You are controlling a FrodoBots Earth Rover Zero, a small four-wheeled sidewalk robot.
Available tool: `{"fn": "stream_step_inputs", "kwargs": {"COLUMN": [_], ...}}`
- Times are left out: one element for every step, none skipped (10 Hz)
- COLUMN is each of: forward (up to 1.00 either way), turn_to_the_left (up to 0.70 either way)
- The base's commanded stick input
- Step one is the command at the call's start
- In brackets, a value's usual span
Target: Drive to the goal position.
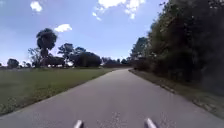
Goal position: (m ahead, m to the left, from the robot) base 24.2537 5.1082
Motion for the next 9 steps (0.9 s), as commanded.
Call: {"fn": "stream_step_inputs", "kwargs": {"forward": [0.50, 0.50, 0.50, 0.50, 0.50, 0.50, 0.50, 0.50, 0.50], "turn_to_the_left": [0.00, 0.00, 0.00, 0.00, -0.14, -0.25, -0.25, -0.08, 0.00]}}
